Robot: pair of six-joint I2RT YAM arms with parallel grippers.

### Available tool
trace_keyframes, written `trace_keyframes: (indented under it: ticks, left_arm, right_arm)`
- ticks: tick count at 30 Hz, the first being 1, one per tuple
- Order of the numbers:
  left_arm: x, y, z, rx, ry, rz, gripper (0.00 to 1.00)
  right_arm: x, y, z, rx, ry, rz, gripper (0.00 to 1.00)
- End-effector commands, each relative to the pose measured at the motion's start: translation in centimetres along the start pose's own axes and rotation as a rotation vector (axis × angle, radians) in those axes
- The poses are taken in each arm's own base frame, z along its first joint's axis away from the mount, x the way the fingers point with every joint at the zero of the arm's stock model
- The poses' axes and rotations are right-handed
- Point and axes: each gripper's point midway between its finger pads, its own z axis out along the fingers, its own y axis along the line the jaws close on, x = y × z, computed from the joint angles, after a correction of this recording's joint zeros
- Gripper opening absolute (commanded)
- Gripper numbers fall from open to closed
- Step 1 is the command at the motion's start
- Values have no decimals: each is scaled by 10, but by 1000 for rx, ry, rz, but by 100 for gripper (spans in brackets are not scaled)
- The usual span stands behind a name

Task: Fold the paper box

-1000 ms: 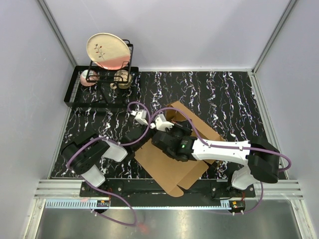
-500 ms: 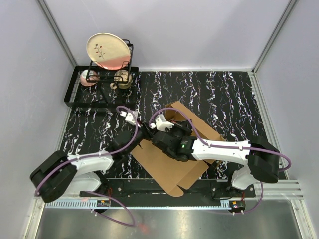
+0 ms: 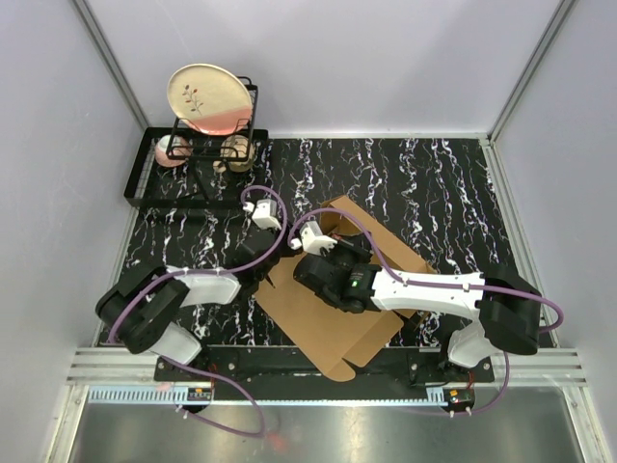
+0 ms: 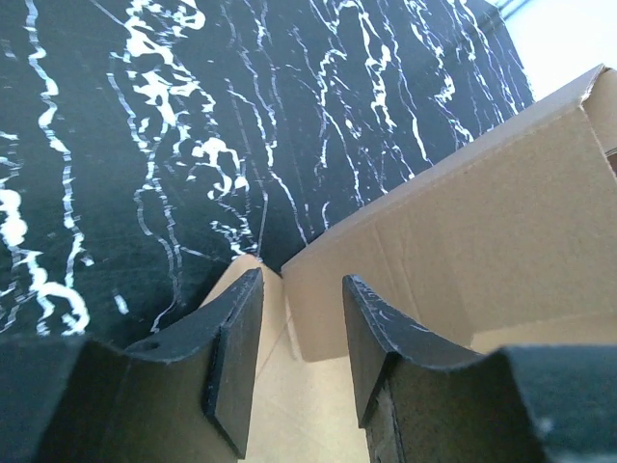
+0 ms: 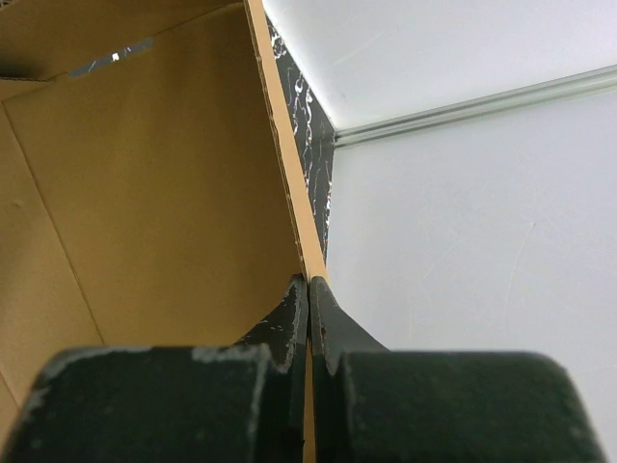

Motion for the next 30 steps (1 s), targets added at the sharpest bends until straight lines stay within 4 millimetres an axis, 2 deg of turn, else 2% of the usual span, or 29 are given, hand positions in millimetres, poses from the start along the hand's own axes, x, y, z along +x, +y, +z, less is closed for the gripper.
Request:
trace_keyframes:
  ticks: [1, 7, 10, 12, 18, 20, 22, 23, 30]
  left_arm:
    - [-17, -40, 18, 152, -51, -36, 41]
    - [-9, -47, 23, 209, -56, -50, 40]
    - [-7, -55, 24, 267, -68, -67, 40]
    - [-11, -67, 22, 333, -86, -73, 41]
    - [-5, -81, 25, 436, -98, -86, 48]
    - [-1, -82, 25, 450, -101, -85, 55]
    - [3, -78, 26, 444, -105, -77, 59]
    - [-1, -78, 25, 447, -126, -76, 64]
    - [-4, -76, 27, 457, -181, -33, 73]
  right_arm:
    - [-10, 7, -1, -34, -20, 84, 0]
    - [-11, 5, -1, -34, -21, 92, 0]
    - [-11, 7, -1, -42, -22, 98, 0]
    - [-11, 8, -1, -45, -21, 100, 0]
    - [-10, 11, -2, -63, -22, 99, 0]
    - [-9, 10, -2, -66, -23, 99, 0]
    - [-9, 11, -2, -75, -25, 102, 0]
    - [-9, 11, -3, -77, -27, 104, 0]
    - [-9, 13, -3, -98, -32, 104, 0]
